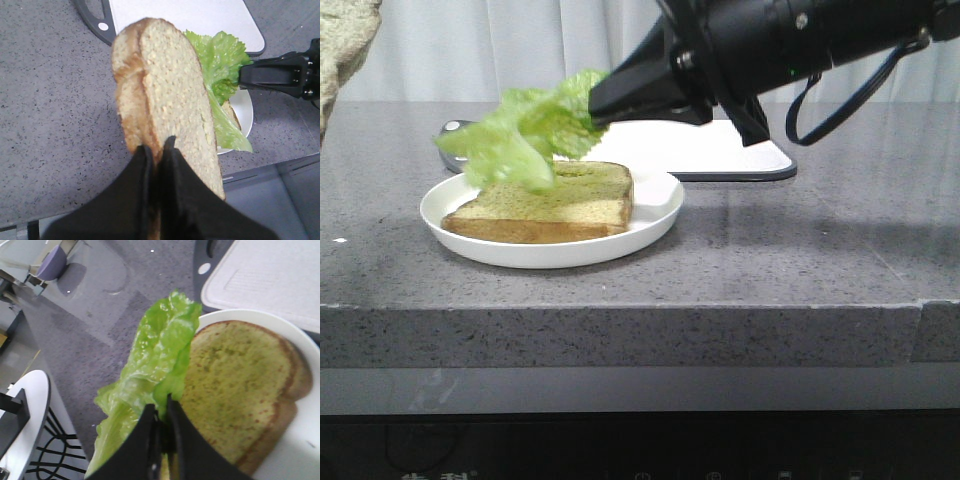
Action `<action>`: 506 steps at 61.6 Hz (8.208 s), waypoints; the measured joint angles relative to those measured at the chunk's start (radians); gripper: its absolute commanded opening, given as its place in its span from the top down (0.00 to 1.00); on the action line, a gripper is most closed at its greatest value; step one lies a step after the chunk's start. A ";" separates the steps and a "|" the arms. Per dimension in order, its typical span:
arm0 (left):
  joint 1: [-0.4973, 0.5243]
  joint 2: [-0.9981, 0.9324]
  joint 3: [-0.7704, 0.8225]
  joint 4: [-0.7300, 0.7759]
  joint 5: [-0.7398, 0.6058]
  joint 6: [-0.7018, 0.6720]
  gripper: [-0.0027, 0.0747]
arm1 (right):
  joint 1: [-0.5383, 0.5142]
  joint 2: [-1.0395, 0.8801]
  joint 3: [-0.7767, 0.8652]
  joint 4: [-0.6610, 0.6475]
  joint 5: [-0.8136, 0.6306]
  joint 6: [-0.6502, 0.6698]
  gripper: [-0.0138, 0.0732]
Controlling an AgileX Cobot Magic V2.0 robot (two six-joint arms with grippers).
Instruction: Left arm grabs bread, right arm adds lettuce
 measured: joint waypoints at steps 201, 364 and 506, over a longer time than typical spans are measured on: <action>0.000 0.861 -0.109 -0.852 0.084 0.648 0.60 | 0.001 -0.837 0.170 -1.560 0.136 1.237 0.39; 0.112 -0.435 0.246 0.241 -0.291 -0.003 0.99 | 0.001 -1.208 0.202 -1.842 0.327 1.519 0.98; 0.051 -0.774 0.914 0.507 -0.985 -0.264 0.99 | 0.001 -1.208 0.204 -1.842 0.328 1.522 0.98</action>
